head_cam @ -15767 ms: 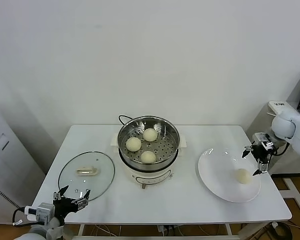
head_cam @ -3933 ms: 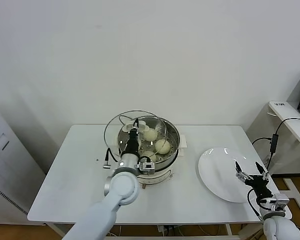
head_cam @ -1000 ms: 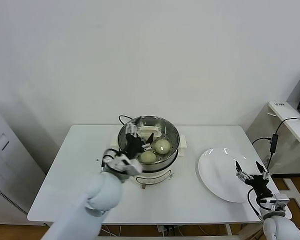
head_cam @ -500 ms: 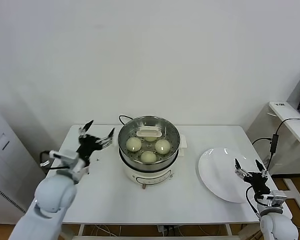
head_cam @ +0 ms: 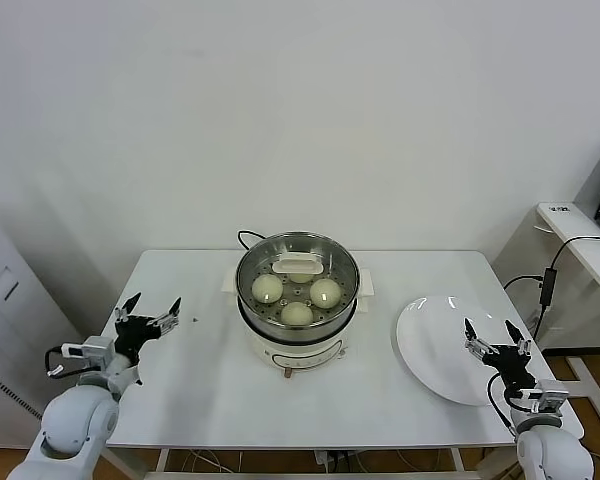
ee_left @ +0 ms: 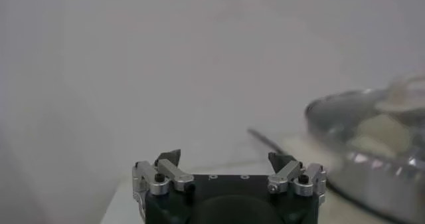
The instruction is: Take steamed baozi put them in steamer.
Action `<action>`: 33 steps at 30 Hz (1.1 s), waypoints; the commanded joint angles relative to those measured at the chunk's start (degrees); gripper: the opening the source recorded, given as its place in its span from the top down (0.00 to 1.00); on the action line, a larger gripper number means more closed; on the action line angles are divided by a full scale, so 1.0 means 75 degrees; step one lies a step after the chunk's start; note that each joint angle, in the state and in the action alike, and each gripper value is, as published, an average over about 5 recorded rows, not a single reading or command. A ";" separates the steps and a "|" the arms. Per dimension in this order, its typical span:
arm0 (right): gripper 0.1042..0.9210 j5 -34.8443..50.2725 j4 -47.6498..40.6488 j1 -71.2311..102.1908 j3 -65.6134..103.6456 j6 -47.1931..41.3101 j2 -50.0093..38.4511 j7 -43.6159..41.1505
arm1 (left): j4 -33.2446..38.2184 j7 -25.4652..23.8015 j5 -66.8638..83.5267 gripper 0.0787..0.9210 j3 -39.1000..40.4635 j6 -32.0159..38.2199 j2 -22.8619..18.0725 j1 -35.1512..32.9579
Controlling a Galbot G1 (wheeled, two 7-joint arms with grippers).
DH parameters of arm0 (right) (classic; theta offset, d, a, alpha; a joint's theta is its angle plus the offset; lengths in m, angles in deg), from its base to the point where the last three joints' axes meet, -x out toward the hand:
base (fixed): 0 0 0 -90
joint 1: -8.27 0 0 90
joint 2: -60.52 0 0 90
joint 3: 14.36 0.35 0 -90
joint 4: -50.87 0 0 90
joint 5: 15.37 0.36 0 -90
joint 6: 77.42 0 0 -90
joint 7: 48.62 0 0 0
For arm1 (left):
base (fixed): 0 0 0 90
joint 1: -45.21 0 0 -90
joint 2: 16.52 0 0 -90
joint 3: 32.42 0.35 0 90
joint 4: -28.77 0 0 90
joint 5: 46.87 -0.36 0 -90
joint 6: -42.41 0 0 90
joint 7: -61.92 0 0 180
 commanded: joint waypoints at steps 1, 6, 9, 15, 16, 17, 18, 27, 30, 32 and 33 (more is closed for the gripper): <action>0.12 -0.0011 0.0013 0.0036 -0.0155 -0.0012 0.0010 0.0041 | -0.0708 0.0007 0.0358 0.12 -0.0255 0.0270 -0.0028 -0.0370; 0.12 -0.0008 0.0012 0.0033 -0.0236 -0.0028 0.0039 0.0049 | -0.0584 0.0006 0.0446 0.12 -0.0266 0.0212 -0.0085 -0.0412; 0.12 -0.0011 -0.0004 0.0016 -0.0245 -0.0030 0.0048 0.0056 | -0.0516 -0.0003 0.0471 0.12 -0.0273 0.0194 -0.0064 -0.0434; 0.12 -0.0062 -0.0051 -0.0010 -0.0245 -0.0019 0.0091 0.0039 | -0.0478 -0.0003 0.0496 0.12 -0.0278 0.0173 -0.0079 -0.0439; 0.12 -0.0112 -0.0059 -0.0013 -0.0238 -0.0006 0.0104 0.0022 | -0.0465 -0.0003 0.0500 0.12 -0.0278 0.0165 -0.0084 -0.0440; 0.12 -0.0171 -0.0066 -0.0016 -0.0229 0.0007 0.0114 0.0006 | -0.0450 -0.0005 0.0503 0.12 -0.0278 0.0156 -0.0087 -0.0440; 0.12 -0.0227 -0.0071 -0.0017 -0.0221 0.0018 0.0125 -0.0005 | -0.0433 -0.0010 0.0503 0.12 -0.0278 0.0147 -0.0089 -0.0441; 0.12 -0.0304 -0.0085 -0.0015 -0.0197 0.0007 0.0135 0.0022 | -0.0339 -0.0082 0.0535 0.12 -0.0261 0.0037 -0.0095 -0.0424; 0.12 -0.0304 -0.0100 -0.0020 -0.0193 0.0019 0.0133 0.0029 | -0.0333 -0.0086 0.0555 0.12 -0.0252 0.0013 -0.0122 -0.0416; 0.12 -0.0304 -0.0104 -0.0029 -0.0192 0.0031 0.0136 0.0039 | -0.0323 -0.0089 0.0561 0.12 -0.0240 -0.0001 -0.0133 -0.0420; 0.12 -0.0304 -0.0103 -0.0035 -0.0191 0.0036 0.0140 0.0049 | -0.0311 -0.0090 0.0561 0.12 -0.0230 -0.0008 -0.0128 -0.0427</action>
